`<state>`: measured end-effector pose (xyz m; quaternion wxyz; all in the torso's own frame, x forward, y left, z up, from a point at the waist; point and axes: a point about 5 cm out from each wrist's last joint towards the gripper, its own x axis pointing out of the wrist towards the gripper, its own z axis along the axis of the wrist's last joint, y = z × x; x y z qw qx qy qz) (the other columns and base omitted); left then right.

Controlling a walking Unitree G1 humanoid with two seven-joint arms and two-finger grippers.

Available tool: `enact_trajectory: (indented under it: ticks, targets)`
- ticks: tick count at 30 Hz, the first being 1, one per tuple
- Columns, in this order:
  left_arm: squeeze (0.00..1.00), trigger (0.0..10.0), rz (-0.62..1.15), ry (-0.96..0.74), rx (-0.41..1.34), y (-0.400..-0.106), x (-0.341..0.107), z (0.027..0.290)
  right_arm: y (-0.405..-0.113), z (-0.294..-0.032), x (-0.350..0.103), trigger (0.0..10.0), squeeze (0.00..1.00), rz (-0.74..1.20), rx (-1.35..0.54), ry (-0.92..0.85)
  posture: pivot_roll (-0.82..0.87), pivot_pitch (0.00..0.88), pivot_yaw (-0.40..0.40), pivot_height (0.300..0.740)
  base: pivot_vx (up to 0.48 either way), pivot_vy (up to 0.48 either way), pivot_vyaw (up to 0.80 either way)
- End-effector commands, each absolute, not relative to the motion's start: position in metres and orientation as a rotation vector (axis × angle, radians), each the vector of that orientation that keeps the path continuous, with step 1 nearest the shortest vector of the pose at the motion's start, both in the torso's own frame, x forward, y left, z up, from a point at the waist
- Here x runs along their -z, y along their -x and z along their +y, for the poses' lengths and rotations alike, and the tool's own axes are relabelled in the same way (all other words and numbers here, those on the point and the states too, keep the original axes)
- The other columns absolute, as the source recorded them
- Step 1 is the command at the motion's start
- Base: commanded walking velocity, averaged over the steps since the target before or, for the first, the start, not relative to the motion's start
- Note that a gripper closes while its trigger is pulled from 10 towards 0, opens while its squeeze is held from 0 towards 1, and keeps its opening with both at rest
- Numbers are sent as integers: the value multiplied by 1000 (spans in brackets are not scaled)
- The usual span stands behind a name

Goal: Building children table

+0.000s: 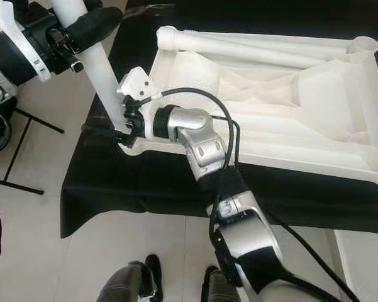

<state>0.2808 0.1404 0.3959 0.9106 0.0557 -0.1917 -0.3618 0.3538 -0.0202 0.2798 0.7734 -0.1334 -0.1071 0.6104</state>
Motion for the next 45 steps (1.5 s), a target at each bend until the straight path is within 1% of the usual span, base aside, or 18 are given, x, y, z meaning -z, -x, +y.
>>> enact_trajectory:
  ticks: [1, 2, 4, 5, 12, 24, 25, 26, 27, 29, 31, 32, 33, 34, 35, 36, 37, 45]
  targets:
    - [0, 0, -364, -137, 737, -281, -391, 140, -344, -1, -281, 10000, 0, -260, -1461, 293, 116, 261, 84, 740, 0, 0, 0]
    - [0, 0, -364, -135, 737, -281, -390, 139, -346, 1, -282, 8980, 0, -259, -1470, 291, 119, 261, 85, 740, 0, 0, 0]
    - [0, 0, -364, -134, 737, -281, -390, 139, -347, 2, -283, 8980, 0, -259, -1475, 290, 119, 261, 85, 740, 0, 0, 0]
    - [0, 0, -364, -132, 741, -281, -390, 138, -347, 3, -282, 0, 0, -256, -1517, 302, 122, 263, 85, 740, 0, 0, 0]
    - [0, 0, -361, -126, 750, -280, -388, 134, -343, 7, -278, 0, 0, -253, -1638, 334, 121, 264, 84, 740, 0, 0, 0]
    - [0, 0, -361, -149, 757, -279, -386, 133, -345, 8, -275, 0, 0, -261, -1643, 327, 114, 263, 86, 740, 0, 0, 0]
    - [0, 3961, -360, -151, 751, -279, -385, 133, -345, 8, -272, 0, 0, -263, -1631, 320, 114, 263, 86, 740, 0, 0, 0]
    - [0, 3961, -360, -151, 751, -279, -385, 133, -345, 8, -272, 0, 0, -263, -1631, 320, 114, 263, 86, 740, 0, 0, 0]
    - [1000, 10000, -356, -151, 748, -279, -384, 133, -345, 7, -268, 0, 0, -260, -1605, 321, 112, 266, 87, 740, 0, 0, 0]
    - [1000, 10000, -356, -151, 748, -279, -384, 133, -345, 7, -268, 0, 0, -260, -1605, 321, 112, 266, 87, 740, 0, 0, 0]
    - [1000, 10000, -351, -148, 732, -280, -384, 135, -349, 7, -259, 0, 0, -223, -1491, 332, 102, 271, 77, 740, 0, 0, 0]
    - [612, 10000, -346, -146, 733, -280, -384, 136, -353, 7, -247, 0, 0, -177, -1340, 367, 102, 275, 76, 740, 0, 0, 0]
    - [0, 10000, -347, -137, 740, -279, -384, 137, -361, 4, -230, 0, 0, -93, -961, 300, 93, 276, 77, 740, 0, 0, 0]
    - [0, 10000, -347, -137, 740, -279, -384, 137, -361, 4, -230, 0, 0, -93, -961, 300, 93, 276, 77, 740, 0, 0, 0]
    - [0, 10000, -349, -130, 745, -278, -385, 137, -364, -5, -218, 0, 0, -29, -683, 268, 95, 278, 74, 740, 0, 0, 0]
    - [0, 10000, -348, -129, 750, -278, -386, 137, -355, -4, -207, 0, 0, 5, -609, 237, 100, 285, 77, 740, 0, 0, 0]
    - [0, 10000, -339, -128, 756, -278, -383, 136, -343, 3, -204, 0, 0, -12, -631, 201, 90, 272, 82, 740, 0, 0, 0]
    - [0, 10000, -337, -137, 759, -278, -382, 136, -347, 14, -209, 0, 0, -52, -647, 206, 97, 258, 77, 740, 0, 0, 0]
